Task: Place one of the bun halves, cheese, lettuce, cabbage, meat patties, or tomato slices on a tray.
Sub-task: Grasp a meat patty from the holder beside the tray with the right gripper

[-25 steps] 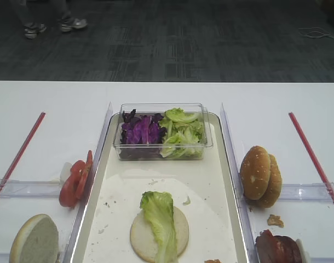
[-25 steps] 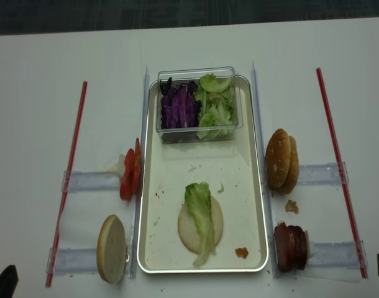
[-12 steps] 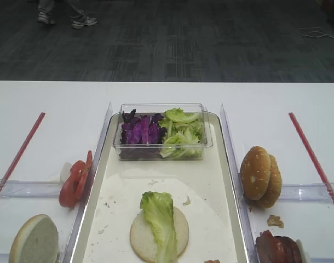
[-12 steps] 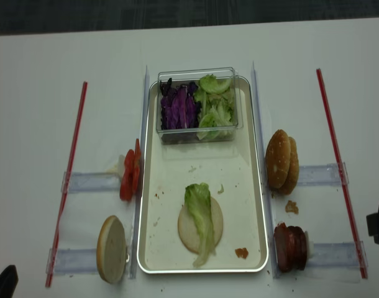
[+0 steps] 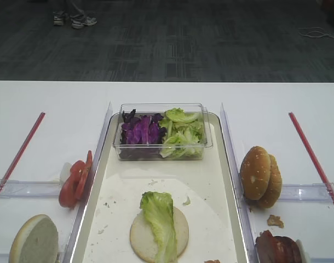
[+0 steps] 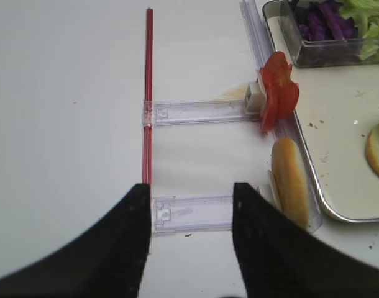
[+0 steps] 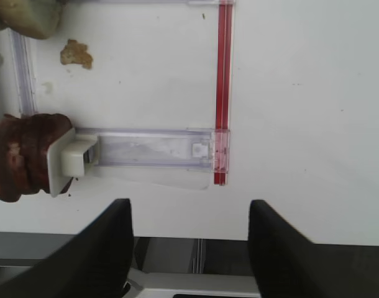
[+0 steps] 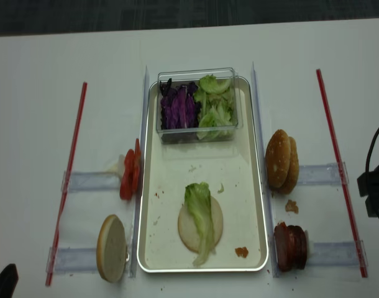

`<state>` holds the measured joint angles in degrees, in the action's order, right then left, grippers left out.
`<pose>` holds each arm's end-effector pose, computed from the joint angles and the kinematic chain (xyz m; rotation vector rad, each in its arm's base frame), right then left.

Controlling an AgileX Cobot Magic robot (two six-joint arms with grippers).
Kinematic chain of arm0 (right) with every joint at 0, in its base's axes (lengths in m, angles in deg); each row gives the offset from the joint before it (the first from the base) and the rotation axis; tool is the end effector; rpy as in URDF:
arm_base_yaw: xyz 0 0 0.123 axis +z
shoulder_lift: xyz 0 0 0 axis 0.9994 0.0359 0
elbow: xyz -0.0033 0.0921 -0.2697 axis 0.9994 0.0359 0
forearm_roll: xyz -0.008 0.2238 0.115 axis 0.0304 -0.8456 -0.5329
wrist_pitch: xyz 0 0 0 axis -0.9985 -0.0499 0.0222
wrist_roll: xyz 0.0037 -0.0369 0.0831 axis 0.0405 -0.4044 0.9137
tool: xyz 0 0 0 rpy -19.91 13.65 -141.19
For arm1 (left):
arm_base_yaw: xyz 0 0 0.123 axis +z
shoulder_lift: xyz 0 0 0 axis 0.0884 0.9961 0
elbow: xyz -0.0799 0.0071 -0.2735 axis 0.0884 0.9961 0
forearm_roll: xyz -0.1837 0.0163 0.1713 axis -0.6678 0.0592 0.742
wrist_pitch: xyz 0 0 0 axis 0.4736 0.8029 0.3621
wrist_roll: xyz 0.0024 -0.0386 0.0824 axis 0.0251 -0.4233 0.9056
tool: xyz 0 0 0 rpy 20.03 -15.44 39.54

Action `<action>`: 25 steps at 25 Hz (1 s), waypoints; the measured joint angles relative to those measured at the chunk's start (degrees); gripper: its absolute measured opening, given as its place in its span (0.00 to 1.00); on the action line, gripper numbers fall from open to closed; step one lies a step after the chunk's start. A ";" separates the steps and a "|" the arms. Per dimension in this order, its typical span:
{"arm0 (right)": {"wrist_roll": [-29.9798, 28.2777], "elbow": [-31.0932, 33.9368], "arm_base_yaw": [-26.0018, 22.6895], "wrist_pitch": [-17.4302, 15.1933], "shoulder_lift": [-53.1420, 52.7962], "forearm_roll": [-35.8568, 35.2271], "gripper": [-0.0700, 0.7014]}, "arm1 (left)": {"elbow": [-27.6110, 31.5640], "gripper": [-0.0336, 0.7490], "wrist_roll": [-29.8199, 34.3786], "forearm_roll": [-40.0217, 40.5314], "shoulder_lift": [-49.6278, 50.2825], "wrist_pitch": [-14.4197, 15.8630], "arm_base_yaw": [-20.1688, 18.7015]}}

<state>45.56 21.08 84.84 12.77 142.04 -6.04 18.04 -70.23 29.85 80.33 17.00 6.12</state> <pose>0.1640 0.0023 0.2575 -0.0092 3.0275 0.1776 -0.0115 -0.0044 0.2625 -0.0134 2.1671 -0.0501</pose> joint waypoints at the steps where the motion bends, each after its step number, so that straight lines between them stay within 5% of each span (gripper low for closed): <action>1: -0.10 -0.43 0.00 0.00 0.83 0.00 0.65 | 0.00 0.42 0.00 0.00 0.00 0.00 0.00; 25: -1.20 -1.19 0.00 2.06 3.38 -4.26 0.65 | 0.00 0.49 0.00 0.00 0.00 0.00 0.00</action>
<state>44.36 19.89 84.84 14.83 145.42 -10.30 18.04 -70.23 29.85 80.33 17.00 6.12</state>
